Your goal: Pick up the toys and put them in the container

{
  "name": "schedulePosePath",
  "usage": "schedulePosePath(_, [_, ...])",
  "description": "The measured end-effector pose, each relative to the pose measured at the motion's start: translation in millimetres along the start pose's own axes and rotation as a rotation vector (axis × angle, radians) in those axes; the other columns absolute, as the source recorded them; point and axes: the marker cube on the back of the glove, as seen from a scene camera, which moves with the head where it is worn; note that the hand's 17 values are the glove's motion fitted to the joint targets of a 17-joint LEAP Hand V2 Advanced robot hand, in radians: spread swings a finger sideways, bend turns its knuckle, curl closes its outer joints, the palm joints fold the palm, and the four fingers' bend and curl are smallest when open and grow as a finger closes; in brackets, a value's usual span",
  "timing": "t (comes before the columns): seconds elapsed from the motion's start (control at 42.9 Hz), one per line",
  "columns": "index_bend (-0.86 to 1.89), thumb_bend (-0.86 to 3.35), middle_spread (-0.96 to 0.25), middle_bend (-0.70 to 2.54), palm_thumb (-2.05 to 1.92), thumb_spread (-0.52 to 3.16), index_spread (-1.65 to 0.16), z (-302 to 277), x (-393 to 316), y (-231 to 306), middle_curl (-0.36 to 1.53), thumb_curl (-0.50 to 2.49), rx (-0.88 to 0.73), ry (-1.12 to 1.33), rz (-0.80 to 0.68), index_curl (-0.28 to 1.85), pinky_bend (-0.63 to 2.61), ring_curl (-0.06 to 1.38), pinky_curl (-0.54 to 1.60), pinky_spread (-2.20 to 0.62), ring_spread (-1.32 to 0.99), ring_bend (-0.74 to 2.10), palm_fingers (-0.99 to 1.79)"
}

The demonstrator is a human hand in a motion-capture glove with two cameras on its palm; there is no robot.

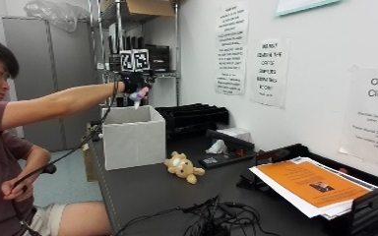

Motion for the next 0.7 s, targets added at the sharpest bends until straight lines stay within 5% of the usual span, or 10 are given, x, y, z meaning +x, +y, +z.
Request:
schedulePosePath(0.14, [1.01,0.05,-0.2,1.37,0.54,0.56,-0.31,11.3,-69.2,-27.6,0.87,0.86,-0.003,-0.038,-0.108,0.92,1.15,0.74,0.63,-0.41,-0.36,1.49,1.03])
schedulePosePath(0.28, [0.99,0.03,-0.19,1.37,0.54,0.54,-0.31,15.4,-147.7,-36.5,0.88,0.89,0.09,-0.289,-0.541,0.96,1.15,0.74,0.64,-0.42,-0.36,1.49,1.02])
schedulePosePath(0.396, [0.97,0.02,-0.19,1.37,0.54,0.53,-0.31,24.3,-170.4,-44.7,0.88,0.92,0.1,-0.22,-0.524,0.99,1.15,0.74,0.65,-0.42,-0.35,1.5,1.01])
schedulePosePath(0.559, [0.89,0.0,-0.2,1.3,0.53,0.54,-0.31,47.2,-142.7,-39.3,0.87,0.94,-0.089,0.052,-0.268,1.03,1.18,0.74,0.65,-0.41,-0.35,1.49,0.9])
schedulePosePath(0.606, [0.84,-0.01,-0.21,1.26,0.53,0.56,-0.32,51.3,-140.1,-37.6,0.87,0.94,-0.117,0.055,-0.269,1.04,1.17,0.74,0.65,-0.41,-0.35,1.49,0.81])
schedulePosePath(0.653, [0.74,0.01,-0.24,0.87,0.54,0.7,-0.3,54.9,-137.5,-35.9,0.81,0.92,-0.164,0.045,-0.255,1.05,1.29,0.77,0.69,-0.4,-0.34,1.63,0.42])
schedulePosePath(0.699, [0.61,-0.07,-0.24,1.1,0.39,0.78,-0.3,57.0,-134.3,-34.3,0.83,0.87,-0.212,0.033,-0.231,1.0,1.16,0.73,0.64,-0.37,-0.33,1.5,0.43])
